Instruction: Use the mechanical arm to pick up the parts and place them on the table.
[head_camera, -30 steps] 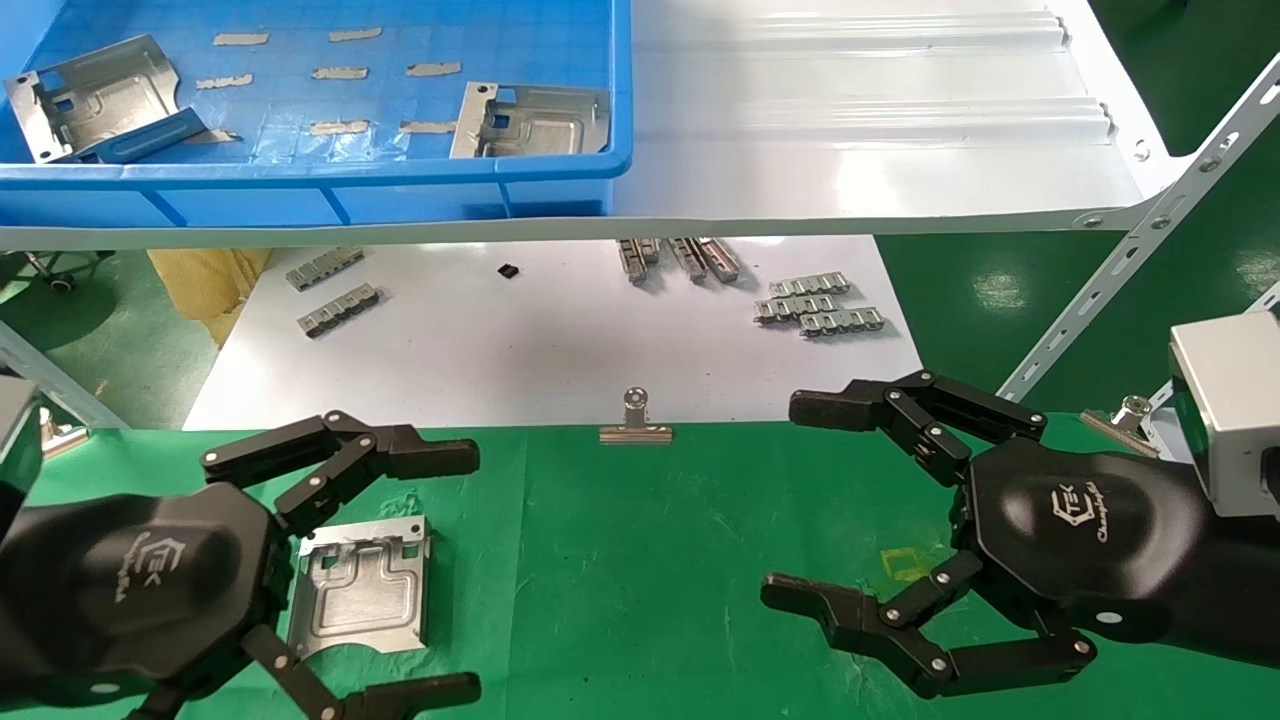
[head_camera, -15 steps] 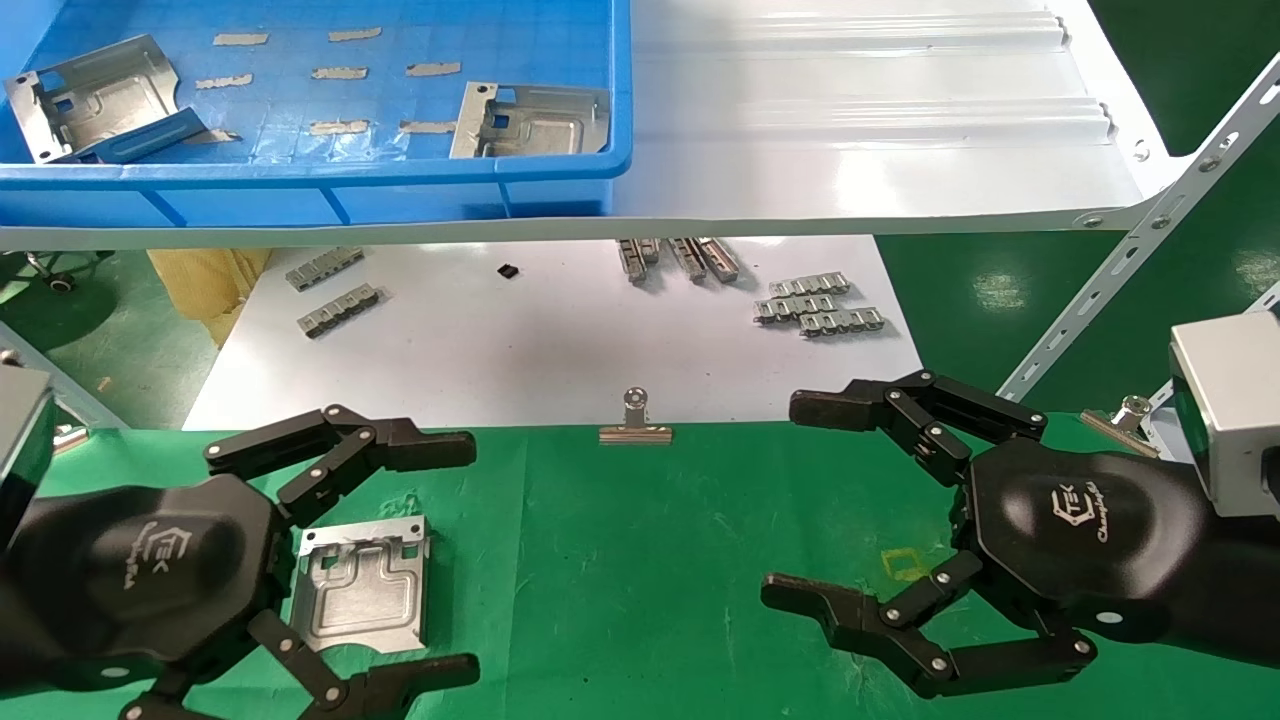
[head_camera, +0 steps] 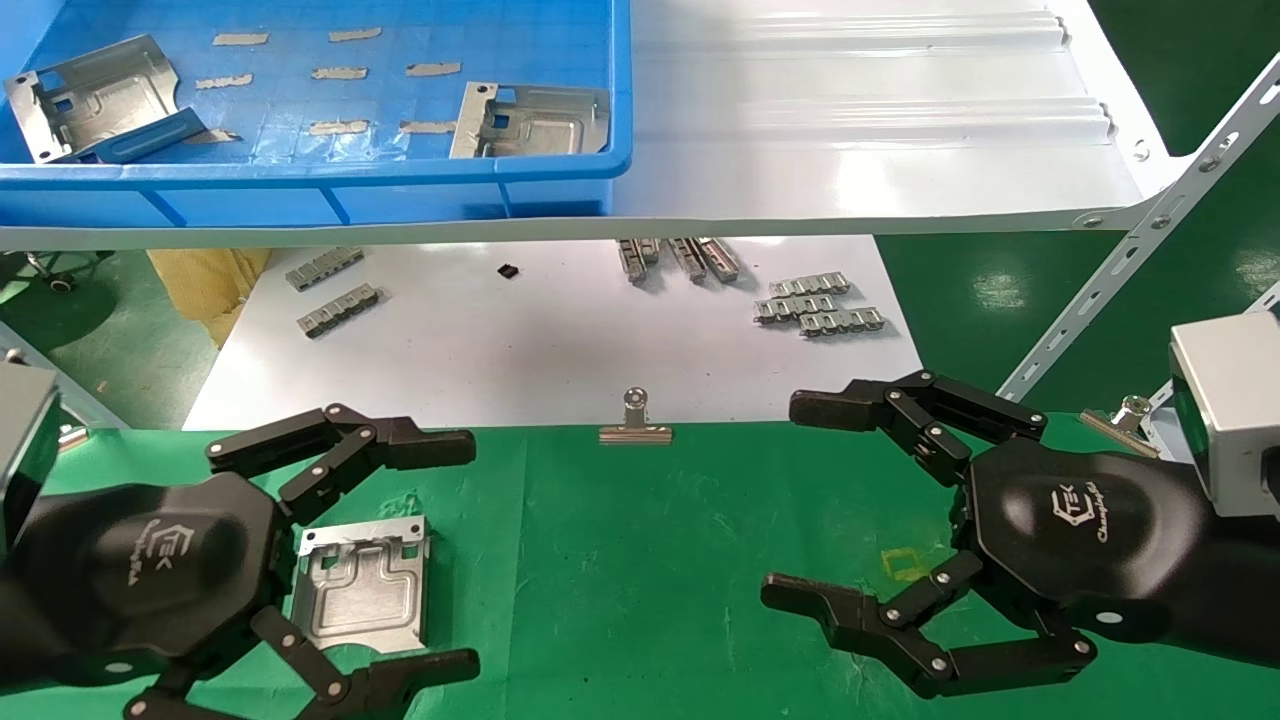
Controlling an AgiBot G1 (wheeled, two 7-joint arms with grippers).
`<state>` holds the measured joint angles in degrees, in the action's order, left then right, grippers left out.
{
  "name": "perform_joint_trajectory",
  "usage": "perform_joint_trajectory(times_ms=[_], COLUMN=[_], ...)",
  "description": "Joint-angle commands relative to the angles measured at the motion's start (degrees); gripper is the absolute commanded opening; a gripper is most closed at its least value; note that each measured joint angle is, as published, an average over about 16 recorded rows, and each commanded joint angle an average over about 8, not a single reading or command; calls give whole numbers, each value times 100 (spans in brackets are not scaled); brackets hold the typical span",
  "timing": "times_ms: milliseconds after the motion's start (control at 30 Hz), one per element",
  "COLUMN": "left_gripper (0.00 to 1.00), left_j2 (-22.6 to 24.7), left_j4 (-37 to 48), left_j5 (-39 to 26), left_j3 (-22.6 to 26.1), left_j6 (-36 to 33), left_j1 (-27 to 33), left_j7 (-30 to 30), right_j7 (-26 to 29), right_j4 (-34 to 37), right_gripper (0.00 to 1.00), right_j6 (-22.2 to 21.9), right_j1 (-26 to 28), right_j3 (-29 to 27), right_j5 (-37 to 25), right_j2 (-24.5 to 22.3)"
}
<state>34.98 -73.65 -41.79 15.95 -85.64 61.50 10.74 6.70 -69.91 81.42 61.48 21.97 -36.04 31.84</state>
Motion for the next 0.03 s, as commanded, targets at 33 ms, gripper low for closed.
perform_joint_trajectory(times_ms=[33], left_gripper=[100], left_j2=[1], left_j4=[8], left_j5=[-4], left_j3=[5], left_j6=[-1], left_j1=[6], left_j7=[-3], right_j7=[0], right_j4=[0], right_gripper=[100], right_j6=[0], right_j1=[0], right_j3=[0], right_j5=[0], right_j2=[0])
